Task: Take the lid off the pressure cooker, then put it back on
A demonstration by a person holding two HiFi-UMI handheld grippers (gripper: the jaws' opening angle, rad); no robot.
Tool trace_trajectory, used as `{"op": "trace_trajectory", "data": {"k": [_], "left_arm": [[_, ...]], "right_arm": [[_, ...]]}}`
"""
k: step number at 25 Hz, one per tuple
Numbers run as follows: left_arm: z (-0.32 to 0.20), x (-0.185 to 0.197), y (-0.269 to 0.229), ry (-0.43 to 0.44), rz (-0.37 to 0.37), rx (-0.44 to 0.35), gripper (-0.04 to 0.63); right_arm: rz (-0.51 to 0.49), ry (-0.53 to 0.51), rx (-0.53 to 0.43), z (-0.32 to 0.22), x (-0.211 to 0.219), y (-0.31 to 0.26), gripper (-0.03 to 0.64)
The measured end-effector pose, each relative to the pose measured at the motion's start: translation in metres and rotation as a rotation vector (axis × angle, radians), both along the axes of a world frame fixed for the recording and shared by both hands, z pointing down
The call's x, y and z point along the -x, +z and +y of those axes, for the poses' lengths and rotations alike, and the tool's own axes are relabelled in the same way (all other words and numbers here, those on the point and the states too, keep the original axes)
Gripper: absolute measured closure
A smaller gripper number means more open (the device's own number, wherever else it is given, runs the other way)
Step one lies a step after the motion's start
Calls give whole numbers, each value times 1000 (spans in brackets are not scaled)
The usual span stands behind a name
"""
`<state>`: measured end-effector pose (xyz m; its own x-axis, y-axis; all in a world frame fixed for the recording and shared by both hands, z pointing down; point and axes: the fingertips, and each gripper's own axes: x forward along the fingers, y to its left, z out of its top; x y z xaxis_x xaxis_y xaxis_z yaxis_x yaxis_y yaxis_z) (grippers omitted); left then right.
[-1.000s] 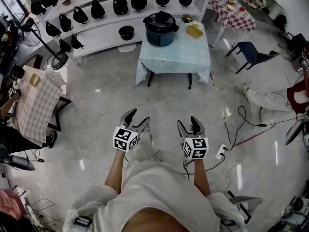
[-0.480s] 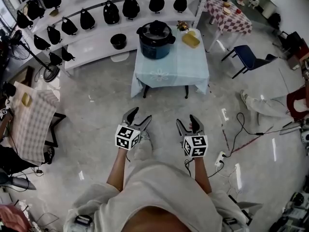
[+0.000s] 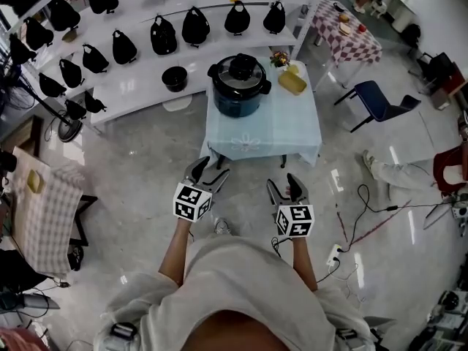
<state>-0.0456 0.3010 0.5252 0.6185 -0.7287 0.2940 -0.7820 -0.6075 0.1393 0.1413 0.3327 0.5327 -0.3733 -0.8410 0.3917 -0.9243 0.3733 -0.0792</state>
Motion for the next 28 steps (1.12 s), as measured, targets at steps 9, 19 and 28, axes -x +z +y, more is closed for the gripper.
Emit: {"op": "trace_trajectory", "data": {"k": [9, 19, 28], "left_arm": [[-78, 23, 8, 22, -14, 21, 310], [-157, 20, 27, 3, -26, 42, 310], [-282, -3, 10, -43, -52, 32, 310]], "right_arm": [[-3, 24, 16, -71, 23, 8, 345], [-14, 6, 33, -156, 18, 27, 347], [-38, -52, 36, -283, -1, 18, 347]]}}
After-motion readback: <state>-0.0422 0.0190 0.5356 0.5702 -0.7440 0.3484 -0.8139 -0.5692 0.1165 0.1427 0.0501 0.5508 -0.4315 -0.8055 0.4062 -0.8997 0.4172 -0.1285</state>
